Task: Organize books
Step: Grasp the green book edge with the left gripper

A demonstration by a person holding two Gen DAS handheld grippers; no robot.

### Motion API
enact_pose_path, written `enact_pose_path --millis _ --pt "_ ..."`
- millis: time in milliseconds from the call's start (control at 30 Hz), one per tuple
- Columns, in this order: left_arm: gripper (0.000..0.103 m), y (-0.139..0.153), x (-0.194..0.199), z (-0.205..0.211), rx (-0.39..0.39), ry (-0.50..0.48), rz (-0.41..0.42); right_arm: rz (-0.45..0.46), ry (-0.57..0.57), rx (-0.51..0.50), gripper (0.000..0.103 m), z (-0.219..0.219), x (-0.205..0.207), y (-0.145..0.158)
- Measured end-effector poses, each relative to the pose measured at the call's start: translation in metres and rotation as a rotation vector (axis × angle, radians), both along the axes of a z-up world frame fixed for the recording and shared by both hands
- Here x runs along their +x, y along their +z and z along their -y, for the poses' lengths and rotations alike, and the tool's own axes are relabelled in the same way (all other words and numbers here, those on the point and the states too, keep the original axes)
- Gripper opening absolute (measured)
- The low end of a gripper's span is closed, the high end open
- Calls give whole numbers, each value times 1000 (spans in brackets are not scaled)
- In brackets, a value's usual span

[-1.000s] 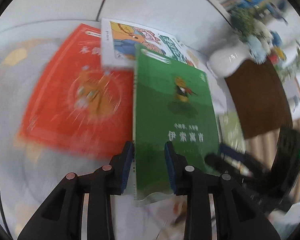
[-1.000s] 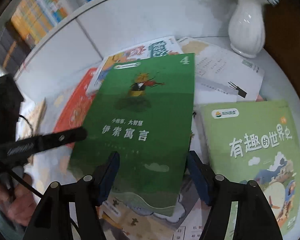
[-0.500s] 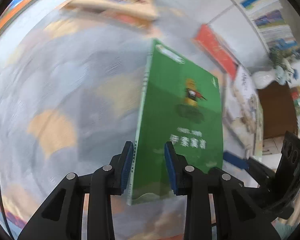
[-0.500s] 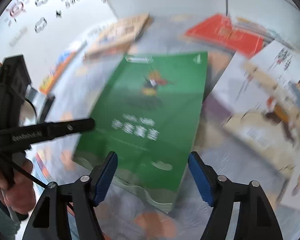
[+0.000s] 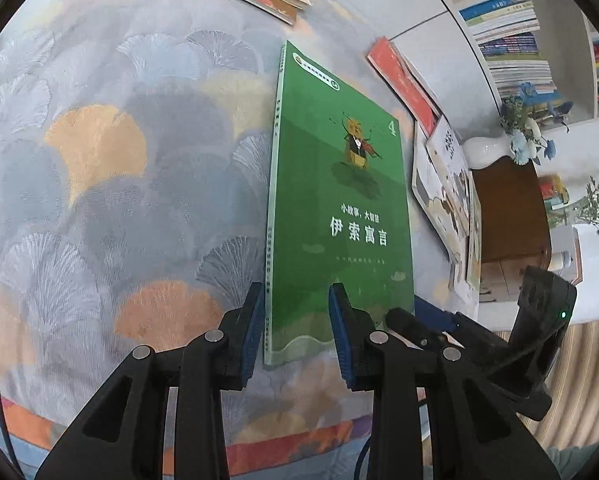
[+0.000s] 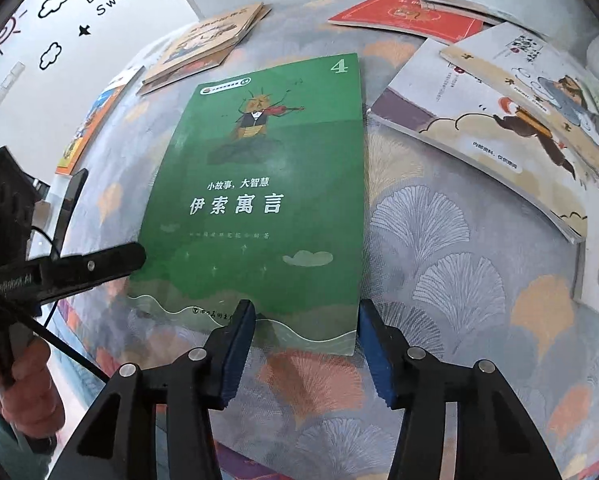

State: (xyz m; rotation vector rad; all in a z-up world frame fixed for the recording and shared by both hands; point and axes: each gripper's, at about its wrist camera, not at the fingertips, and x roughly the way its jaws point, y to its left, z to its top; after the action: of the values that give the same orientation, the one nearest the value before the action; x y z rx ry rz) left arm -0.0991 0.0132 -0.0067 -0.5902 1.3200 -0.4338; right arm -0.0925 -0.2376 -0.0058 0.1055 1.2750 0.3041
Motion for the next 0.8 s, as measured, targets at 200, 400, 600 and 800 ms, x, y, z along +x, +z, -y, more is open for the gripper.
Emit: enact_pose_path --millis 200,400,600,800 --pt "28 1 -16 -3 12 -15 5 -31 -57 77 50 2 -2 3" --pt "28 12 -14 -19 -321 61 24 -51 -84 128 50 2 -3 -3" --pt "8 11 -3 -13 -177 103 25 -64 -85 189 50 3 -3 -6" --pt "8 10 7 2 -267 81 11 -89 -110 251 52 11 -1 -7"
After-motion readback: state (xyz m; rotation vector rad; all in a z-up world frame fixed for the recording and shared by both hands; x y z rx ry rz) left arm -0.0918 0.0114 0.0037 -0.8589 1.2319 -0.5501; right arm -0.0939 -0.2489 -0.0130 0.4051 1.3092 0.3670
